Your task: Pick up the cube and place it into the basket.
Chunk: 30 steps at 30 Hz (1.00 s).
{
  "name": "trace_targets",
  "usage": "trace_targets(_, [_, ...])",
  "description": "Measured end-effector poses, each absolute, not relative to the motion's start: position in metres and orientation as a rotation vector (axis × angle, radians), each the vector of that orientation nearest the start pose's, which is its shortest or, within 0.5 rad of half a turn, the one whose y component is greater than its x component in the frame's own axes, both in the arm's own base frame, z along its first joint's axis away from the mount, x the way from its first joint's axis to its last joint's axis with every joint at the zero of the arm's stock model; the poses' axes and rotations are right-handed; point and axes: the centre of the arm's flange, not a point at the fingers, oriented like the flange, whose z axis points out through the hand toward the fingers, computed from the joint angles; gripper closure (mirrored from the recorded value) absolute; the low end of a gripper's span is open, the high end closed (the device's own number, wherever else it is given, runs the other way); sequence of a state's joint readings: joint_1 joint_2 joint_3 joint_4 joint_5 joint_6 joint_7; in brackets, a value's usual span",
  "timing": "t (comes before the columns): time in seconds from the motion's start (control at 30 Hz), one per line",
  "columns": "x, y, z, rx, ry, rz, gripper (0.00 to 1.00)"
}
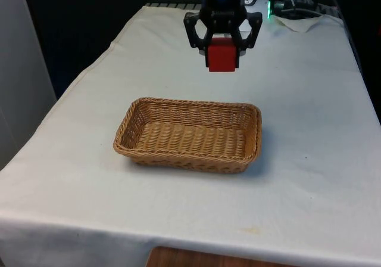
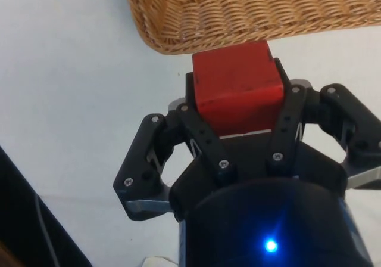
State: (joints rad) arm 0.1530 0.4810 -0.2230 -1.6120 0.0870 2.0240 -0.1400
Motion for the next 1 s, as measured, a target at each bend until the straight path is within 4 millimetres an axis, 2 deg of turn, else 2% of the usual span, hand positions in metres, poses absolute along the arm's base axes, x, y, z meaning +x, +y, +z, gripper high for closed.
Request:
trace_targets(0.13, [0.674,-0.029,0.347,-3.163,-0.056,0.093,0.97])
trace_targets(0.7, [0.678,-0.03,0.343,-3.166,-0.053,0.083,0.97])
trace_targets(1.0, [0.684,-0.034,0.332,-3.177,-0.056,0.083,0.97])
